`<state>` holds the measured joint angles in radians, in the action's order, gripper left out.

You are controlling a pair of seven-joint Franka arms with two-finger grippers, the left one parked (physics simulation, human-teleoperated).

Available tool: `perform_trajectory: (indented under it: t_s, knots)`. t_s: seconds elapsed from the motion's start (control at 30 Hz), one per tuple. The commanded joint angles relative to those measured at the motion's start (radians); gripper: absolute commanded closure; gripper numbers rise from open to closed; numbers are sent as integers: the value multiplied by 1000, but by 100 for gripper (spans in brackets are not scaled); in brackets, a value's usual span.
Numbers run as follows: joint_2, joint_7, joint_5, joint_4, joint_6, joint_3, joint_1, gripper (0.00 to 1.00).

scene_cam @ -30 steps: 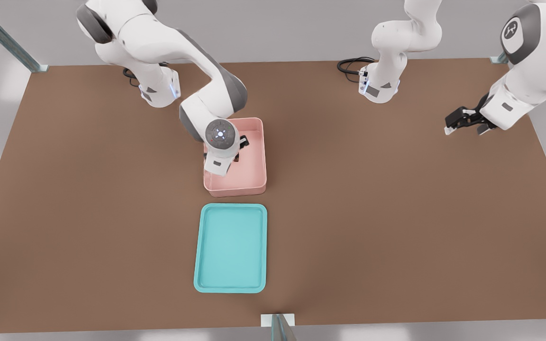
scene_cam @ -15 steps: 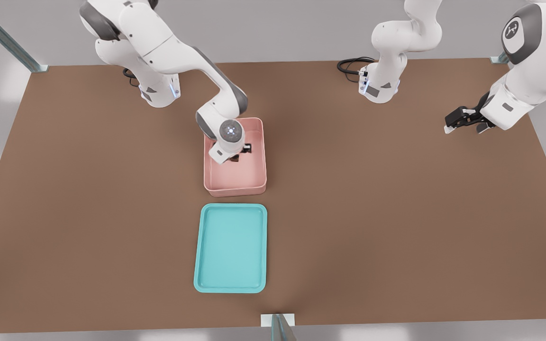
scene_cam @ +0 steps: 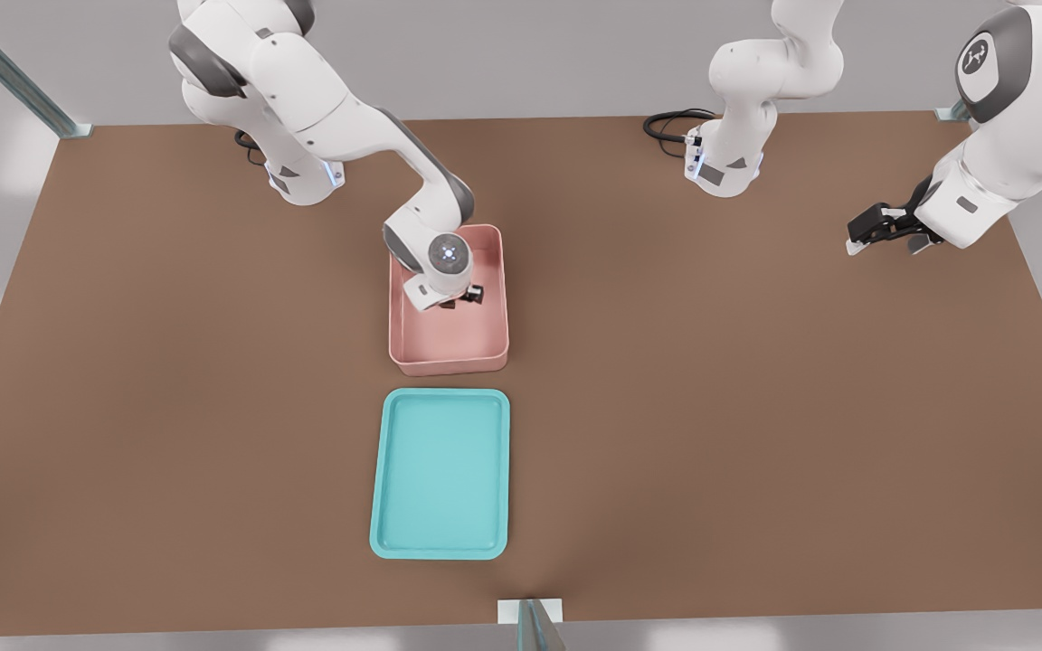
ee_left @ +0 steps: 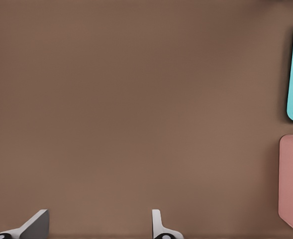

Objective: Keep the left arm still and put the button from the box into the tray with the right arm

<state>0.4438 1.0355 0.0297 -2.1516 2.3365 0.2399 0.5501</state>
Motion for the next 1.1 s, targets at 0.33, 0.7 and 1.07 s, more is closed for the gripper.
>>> perform_trajectory:
  t_s: [0.33,0.7,1.07]
  knots:
    - [-4,78,7,-20,7,85,-101,30]
    - [7,34,7,-20,7,177,-199,61]
    - [466,-448,478,881,-103,429,-587,61]
